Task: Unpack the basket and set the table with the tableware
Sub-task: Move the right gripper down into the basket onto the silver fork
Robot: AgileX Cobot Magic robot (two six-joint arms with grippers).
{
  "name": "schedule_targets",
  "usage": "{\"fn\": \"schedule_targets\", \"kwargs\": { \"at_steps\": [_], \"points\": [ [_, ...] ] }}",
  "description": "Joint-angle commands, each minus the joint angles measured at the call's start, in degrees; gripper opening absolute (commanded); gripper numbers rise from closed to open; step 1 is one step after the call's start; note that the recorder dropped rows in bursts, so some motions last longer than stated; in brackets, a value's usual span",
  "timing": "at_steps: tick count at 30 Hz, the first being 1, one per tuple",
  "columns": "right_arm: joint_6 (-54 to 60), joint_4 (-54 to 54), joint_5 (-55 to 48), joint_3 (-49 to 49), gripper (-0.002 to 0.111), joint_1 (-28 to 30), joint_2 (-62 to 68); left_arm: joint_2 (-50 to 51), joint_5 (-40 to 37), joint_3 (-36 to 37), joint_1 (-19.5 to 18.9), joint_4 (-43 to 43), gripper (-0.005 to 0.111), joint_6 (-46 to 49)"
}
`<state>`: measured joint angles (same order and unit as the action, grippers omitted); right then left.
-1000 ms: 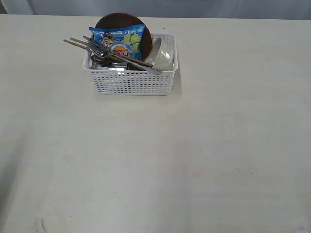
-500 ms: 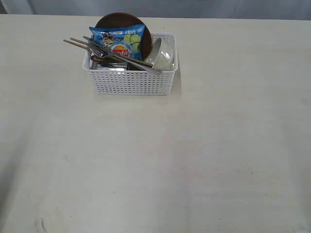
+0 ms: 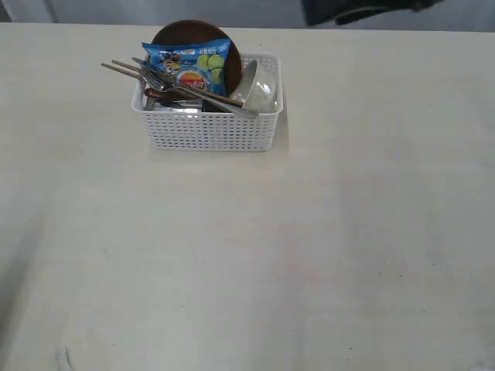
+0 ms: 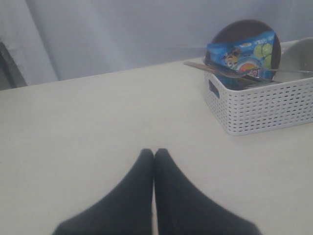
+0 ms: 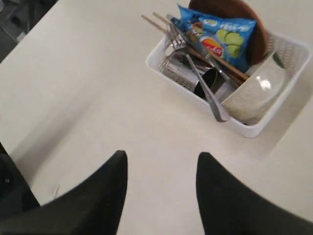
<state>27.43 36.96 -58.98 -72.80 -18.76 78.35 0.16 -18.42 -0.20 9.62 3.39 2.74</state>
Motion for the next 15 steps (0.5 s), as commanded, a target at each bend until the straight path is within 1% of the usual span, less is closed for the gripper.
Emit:
{"fn": "schedule_targets", "kwargs": {
  "at_steps": [1,7,10,15],
  "points": [
    [-1.25,-4.64,5.65,-1.69,0.044,-6.88,6.71,-0.16,0.09,0.2,0.38,-0.66,0.0,0.09],
    [-4.23,-11.74,6.66,-11.21,0.044,-12.74,18.31,-0.16,0.09,0.2,0.38,-0.66,0.0,0.09],
    [-4.23,-12.53,6.43,-16.3,0.044,-14.4,24.14,-0.16,0.09,0.2,0.38,-0.66,0.0,0.09],
    [-4.79,-17.14,6.03,-24.07,0.044,-16.64,32.7,-0.16,0.09,0.2,0.38,-0.66,0.0,0.09]
  ]
}}
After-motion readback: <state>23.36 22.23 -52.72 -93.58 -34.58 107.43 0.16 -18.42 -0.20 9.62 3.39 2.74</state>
